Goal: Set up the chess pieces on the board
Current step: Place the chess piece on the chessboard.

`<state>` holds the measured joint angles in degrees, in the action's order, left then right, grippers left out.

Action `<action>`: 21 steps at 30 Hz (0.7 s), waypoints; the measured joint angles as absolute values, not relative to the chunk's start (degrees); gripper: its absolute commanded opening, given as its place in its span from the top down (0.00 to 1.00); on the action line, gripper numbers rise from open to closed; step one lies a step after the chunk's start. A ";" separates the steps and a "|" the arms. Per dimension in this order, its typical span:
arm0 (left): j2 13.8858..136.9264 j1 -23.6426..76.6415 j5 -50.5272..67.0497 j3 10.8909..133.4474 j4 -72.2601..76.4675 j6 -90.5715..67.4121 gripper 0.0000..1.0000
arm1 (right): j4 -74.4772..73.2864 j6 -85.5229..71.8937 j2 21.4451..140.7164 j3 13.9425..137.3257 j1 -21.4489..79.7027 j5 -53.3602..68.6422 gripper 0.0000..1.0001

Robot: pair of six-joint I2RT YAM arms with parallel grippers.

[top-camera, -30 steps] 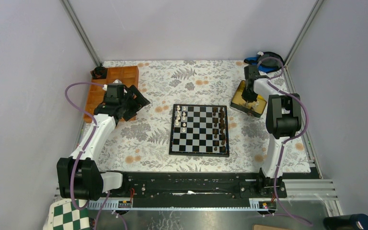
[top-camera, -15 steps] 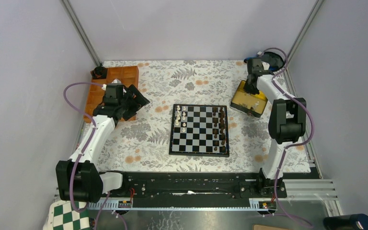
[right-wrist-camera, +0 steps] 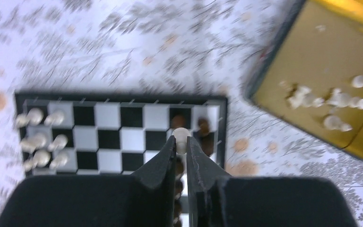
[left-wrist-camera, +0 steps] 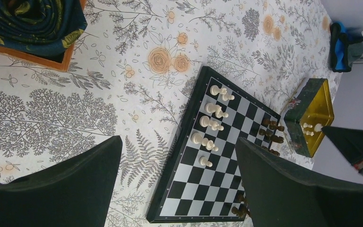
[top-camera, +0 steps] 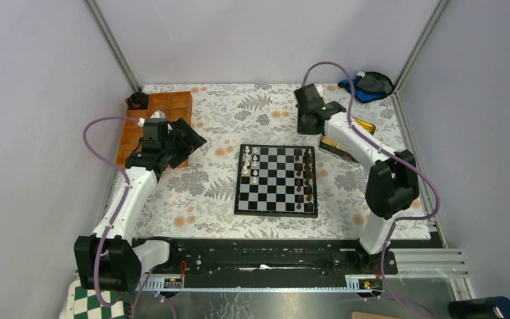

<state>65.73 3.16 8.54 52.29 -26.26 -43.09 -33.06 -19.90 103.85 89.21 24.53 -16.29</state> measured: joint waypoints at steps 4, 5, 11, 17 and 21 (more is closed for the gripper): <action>65.14 3.57 8.54 51.90 -26.26 -43.27 0.04 | -34.13 -19.94 101.38 86.98 32.62 -16.45 1.00; 65.01 3.73 8.51 51.75 -26.24 -43.35 0.04 | -34.30 -20.01 100.75 86.24 34.98 -16.53 1.00; 64.88 4.25 8.47 51.51 -26.26 -43.62 0.04 | -34.59 -21.45 99.92 82.85 46.22 -16.95 1.00; 64.27 4.47 7.81 51.40 -26.35 -43.64 0.04 | -34.44 -23.53 100.66 81.32 54.61 -16.88 1.00; 63.99 4.47 7.44 51.40 -26.39 -43.64 0.04 | -34.00 -24.40 103.13 81.43 57.71 -16.80 1.00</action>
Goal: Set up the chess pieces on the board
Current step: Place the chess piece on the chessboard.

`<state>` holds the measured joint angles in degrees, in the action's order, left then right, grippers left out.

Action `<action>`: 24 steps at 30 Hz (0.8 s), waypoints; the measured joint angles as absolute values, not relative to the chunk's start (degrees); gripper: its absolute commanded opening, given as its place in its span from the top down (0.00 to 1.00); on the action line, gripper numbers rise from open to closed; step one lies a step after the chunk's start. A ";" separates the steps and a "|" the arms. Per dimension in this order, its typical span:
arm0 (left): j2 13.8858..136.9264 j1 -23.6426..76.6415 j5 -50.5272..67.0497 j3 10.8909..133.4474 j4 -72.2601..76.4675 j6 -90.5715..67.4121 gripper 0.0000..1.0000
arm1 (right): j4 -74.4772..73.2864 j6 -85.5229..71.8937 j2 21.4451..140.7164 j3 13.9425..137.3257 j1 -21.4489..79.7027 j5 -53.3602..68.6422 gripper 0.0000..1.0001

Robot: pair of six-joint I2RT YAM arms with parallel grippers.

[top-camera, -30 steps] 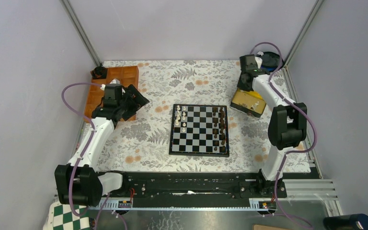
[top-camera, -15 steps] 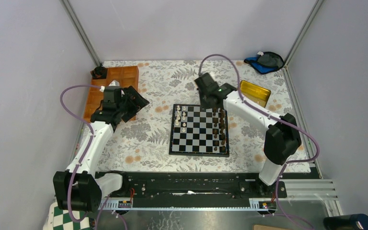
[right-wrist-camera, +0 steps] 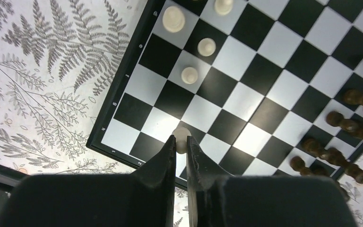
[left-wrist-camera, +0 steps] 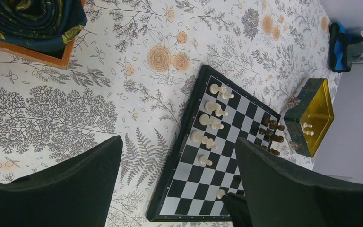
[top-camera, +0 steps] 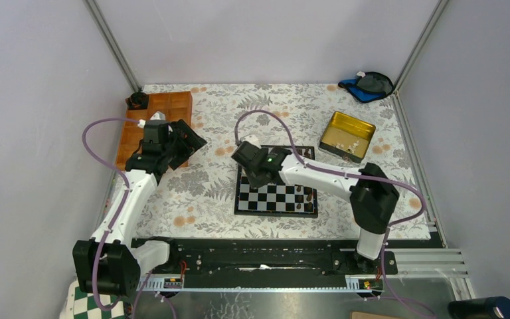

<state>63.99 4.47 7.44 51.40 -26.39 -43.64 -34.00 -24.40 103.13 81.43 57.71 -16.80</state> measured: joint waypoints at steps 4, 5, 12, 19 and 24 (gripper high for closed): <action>63.99 4.47 7.35 51.29 -26.44 -43.62 0.04 | -33.95 -24.75 105.97 81.49 59.35 -16.49 1.00; 63.99 4.47 7.27 51.24 -26.52 -43.62 0.04 | -33.93 -24.84 106.72 81.49 59.66 -16.32 1.00; 63.88 4.47 6.83 50.74 -26.79 -43.59 0.04 | -33.47 -24.88 109.06 81.73 60.07 -15.68 1.00; 63.88 4.47 6.39 50.65 -26.81 -43.57 0.04 | -32.67 -24.47 111.53 84.05 60.07 -15.55 1.00; 63.88 4.47 6.13 50.63 -26.83 -43.57 0.04 | -32.38 -24.14 113.03 84.68 59.92 -15.55 1.00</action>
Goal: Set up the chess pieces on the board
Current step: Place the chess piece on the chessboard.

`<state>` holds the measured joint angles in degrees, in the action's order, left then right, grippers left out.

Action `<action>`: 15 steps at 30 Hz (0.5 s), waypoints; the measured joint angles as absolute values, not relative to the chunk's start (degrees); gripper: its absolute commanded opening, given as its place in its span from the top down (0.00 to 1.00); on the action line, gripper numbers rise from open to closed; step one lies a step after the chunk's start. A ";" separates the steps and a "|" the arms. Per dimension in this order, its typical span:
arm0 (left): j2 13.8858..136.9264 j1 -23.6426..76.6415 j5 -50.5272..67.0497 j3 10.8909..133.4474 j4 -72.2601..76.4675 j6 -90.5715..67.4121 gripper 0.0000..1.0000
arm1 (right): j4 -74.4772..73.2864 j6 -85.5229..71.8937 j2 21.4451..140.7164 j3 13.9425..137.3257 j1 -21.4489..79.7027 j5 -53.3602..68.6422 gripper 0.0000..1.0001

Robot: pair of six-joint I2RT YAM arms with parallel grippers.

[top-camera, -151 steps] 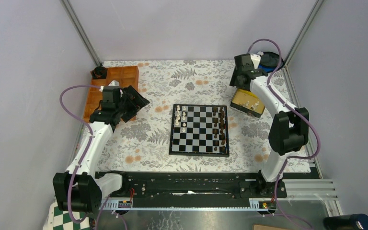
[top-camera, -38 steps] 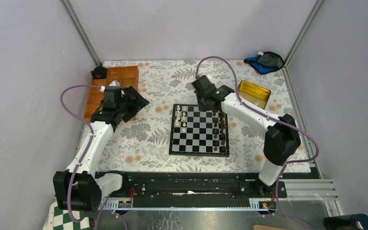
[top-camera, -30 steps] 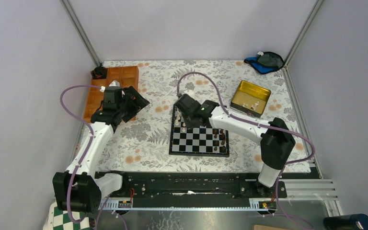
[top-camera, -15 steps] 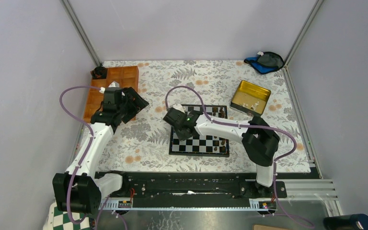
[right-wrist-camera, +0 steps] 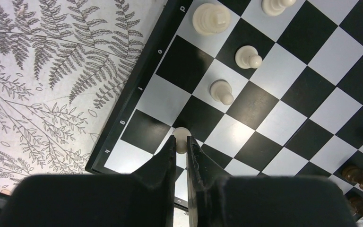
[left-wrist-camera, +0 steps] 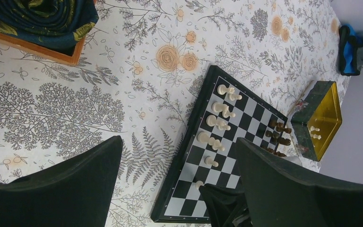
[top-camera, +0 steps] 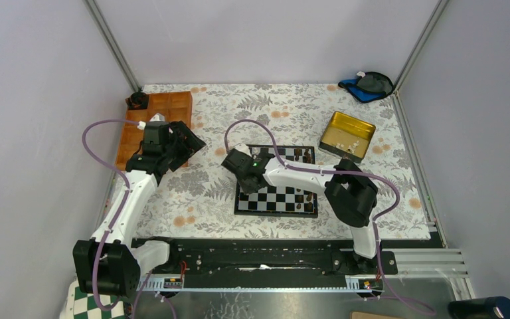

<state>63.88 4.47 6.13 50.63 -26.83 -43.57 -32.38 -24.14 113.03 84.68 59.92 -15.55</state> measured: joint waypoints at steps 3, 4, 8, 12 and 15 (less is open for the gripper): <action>63.88 4.47 6.04 50.63 -26.85 -43.55 0.04 | -32.34 -23.88 113.36 84.68 59.33 -15.53 1.00; 63.90 4.47 6.02 50.63 -26.85 -43.55 0.04 | -32.34 -23.81 113.40 84.68 59.02 -15.53 1.00; 63.99 4.47 5.98 50.63 -26.83 -43.51 0.04 | -32.25 -23.66 113.40 84.71 57.60 -15.53 1.00; 64.42 4.47 5.96 50.63 -26.85 -43.07 0.04 | -32.21 -23.38 113.56 85.23 56.80 -15.49 1.00; 64.90 4.47 5.96 50.63 -26.87 -42.87 0.04 | -32.21 -23.22 113.69 85.56 56.73 -15.40 1.00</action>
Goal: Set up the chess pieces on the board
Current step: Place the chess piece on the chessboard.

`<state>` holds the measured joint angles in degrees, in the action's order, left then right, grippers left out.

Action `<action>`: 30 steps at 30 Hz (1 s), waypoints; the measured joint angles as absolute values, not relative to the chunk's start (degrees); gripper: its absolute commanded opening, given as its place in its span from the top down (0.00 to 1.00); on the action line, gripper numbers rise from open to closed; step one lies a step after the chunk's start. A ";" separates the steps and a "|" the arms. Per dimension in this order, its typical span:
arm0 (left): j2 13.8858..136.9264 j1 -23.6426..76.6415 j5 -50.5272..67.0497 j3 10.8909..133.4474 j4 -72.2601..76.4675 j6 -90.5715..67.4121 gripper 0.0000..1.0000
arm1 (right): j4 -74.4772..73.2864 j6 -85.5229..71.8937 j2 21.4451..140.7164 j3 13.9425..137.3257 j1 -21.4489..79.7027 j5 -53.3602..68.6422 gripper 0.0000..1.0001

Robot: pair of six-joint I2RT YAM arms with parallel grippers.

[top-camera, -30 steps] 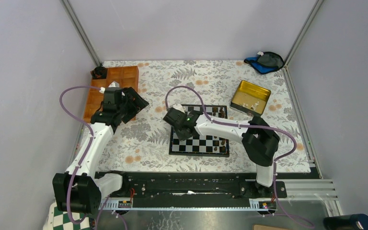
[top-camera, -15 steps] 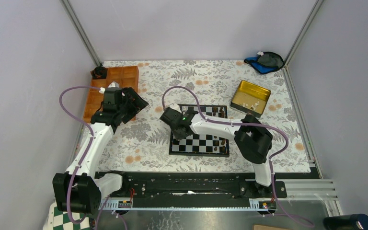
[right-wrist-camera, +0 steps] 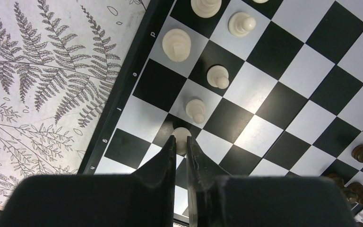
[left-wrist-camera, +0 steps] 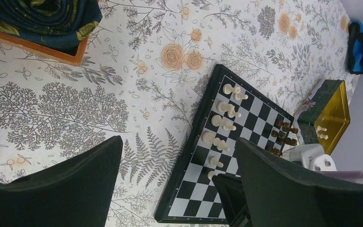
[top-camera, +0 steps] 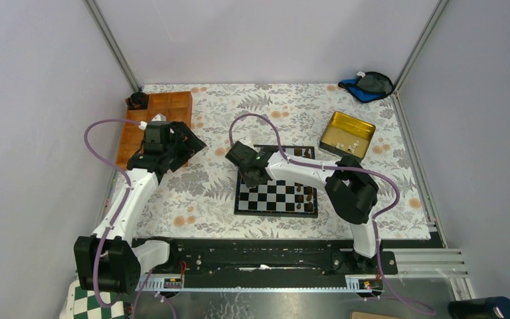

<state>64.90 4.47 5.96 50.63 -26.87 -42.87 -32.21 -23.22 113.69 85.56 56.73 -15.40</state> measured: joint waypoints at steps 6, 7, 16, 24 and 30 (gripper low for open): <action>65.30 4.47 5.93 50.63 -26.87 -42.83 0.04 | -32.18 -22.98 114.56 86.52 56.73 -15.29 1.00; 65.32 4.47 5.93 50.63 -26.85 -42.83 0.04 | -32.23 -22.96 114.63 86.52 56.73 -15.27 1.00; 65.32 4.47 5.93 50.63 -26.85 -42.83 0.04 | -32.25 -22.98 114.65 86.50 56.73 -15.03 1.00; 65.32 4.47 5.96 50.63 -26.85 -42.85 0.04 | -32.18 -23.05 114.65 85.58 56.73 -13.82 1.00; 65.30 4.47 5.96 50.63 -26.85 -42.87 0.04 | -31.94 -23.24 114.61 85.03 56.73 -13.80 1.00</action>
